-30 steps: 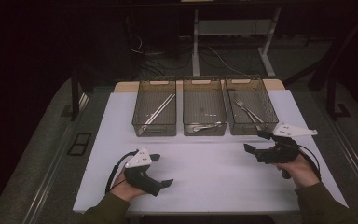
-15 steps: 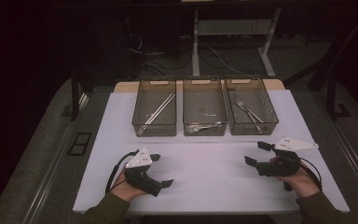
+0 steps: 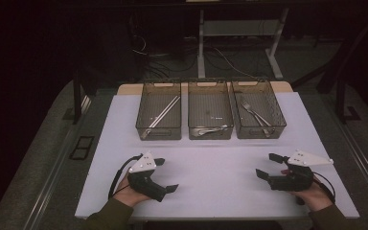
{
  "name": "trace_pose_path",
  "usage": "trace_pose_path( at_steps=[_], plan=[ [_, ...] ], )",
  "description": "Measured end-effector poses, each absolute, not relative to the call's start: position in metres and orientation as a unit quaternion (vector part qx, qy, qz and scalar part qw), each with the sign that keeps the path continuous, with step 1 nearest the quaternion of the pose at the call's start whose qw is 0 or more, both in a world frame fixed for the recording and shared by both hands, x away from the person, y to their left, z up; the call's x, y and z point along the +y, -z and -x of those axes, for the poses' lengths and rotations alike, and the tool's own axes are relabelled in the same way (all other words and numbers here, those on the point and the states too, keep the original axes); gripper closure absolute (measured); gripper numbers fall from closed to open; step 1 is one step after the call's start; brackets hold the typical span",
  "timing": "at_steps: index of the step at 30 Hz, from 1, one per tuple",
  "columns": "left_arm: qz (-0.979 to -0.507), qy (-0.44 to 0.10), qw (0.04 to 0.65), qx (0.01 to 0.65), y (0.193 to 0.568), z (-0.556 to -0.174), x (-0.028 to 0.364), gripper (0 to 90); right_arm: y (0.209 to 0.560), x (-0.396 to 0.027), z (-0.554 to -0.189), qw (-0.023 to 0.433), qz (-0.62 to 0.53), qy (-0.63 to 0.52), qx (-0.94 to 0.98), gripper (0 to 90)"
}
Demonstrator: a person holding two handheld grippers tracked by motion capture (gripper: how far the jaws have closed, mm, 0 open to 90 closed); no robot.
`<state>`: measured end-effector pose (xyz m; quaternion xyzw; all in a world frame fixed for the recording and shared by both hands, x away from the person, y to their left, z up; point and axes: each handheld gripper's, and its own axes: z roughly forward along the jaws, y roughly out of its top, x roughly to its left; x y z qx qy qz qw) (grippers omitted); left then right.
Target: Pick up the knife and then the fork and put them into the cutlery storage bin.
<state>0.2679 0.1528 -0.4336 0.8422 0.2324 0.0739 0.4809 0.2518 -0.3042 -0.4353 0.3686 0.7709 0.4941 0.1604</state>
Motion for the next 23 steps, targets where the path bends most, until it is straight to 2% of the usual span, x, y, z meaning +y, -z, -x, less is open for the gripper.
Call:
trace_pose_path(
  at_steps=[23],
  plan=[
    [-0.842,-0.075,0.48,0.234,0.4338,-0.2681,0.1526,0.0,0.4425,-0.3112,-0.2457,0.142,-0.372,-0.485,0.778,16.8]
  ],
)
